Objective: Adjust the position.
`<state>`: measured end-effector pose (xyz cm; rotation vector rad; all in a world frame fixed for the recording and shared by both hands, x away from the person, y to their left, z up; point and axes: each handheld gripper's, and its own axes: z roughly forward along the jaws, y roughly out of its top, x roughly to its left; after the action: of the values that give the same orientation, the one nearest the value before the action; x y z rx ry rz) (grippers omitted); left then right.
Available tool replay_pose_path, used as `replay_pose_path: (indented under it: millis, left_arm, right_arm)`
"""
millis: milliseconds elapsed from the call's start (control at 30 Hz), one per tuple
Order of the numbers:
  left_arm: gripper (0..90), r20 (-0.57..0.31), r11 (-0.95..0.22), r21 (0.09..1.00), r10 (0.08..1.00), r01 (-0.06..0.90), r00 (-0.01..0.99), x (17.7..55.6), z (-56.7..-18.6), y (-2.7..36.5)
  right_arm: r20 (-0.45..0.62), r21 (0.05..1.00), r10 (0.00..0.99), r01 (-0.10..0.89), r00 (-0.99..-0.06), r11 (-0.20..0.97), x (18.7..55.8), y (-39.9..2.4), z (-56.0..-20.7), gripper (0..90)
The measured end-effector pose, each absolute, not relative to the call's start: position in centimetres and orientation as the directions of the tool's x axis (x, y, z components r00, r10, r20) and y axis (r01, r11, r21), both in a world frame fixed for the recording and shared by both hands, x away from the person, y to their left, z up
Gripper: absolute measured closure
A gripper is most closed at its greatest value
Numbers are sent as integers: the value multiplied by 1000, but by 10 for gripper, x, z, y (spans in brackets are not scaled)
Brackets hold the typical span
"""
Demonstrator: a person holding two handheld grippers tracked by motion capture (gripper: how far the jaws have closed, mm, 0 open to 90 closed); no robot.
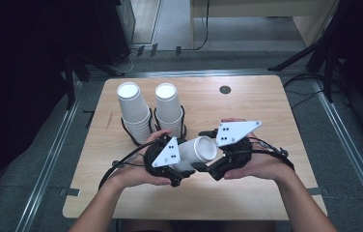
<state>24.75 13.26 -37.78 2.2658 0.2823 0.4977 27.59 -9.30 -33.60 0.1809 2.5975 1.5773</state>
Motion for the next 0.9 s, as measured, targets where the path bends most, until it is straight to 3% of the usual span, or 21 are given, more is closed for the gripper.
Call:
replay_pose_path:
  millis: [900]
  left_arm:
    - [125, 285, -676, 737, 341, 23, 896, 246, -376, 130]
  right_arm:
    - [-7, 867, 147, 67, -989, 495, 279, -90, -340, 215]
